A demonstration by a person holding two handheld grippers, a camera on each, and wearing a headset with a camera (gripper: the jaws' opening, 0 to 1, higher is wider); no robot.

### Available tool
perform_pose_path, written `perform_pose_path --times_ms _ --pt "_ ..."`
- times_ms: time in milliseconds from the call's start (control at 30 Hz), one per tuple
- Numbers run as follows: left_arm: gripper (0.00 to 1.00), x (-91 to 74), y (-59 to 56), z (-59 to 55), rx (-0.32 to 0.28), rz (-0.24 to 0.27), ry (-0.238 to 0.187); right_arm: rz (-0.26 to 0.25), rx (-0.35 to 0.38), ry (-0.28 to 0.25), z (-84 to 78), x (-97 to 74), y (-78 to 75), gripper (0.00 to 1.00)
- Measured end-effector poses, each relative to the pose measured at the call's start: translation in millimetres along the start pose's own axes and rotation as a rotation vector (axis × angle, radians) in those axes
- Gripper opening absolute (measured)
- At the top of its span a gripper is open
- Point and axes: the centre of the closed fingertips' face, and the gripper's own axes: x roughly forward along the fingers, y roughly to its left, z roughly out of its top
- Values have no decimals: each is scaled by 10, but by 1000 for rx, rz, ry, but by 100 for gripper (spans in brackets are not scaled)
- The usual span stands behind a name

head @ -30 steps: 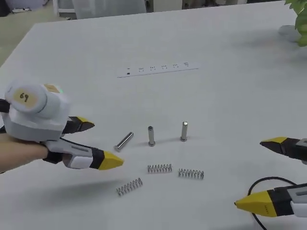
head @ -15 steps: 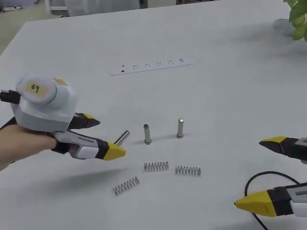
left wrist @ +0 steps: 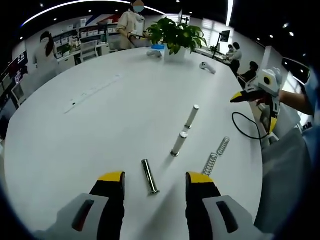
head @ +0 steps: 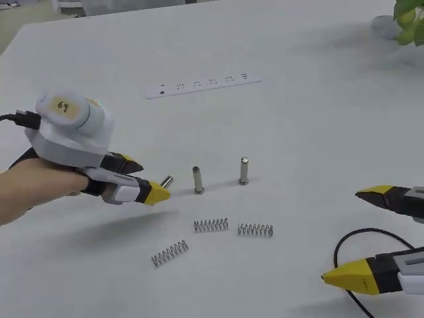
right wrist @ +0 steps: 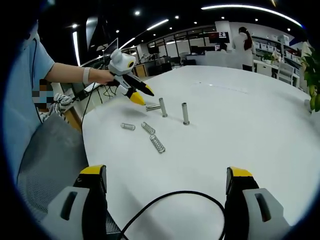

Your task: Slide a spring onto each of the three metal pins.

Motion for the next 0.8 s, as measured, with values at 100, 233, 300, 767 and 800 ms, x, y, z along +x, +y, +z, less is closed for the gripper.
perform_pose_path --times_ms 100,233,300,767,800 --pt "38 47 15 9 -11 -3 3 -1 2 3 -15 0 -1 98" --pt "34 99 49 -5 -25 4 18 -4 6 1 -16 -5 -3 98" --pt "30 121 63 -8 -37 5 25 -5 7 2 -23 -8 -7 98" --pt "16 218 137 -27 -75 21 61 -7 18 9 -71 -16 2 98" --pt "14 225 140 -27 -73 22 61 -8 18 10 -75 -18 2 98"
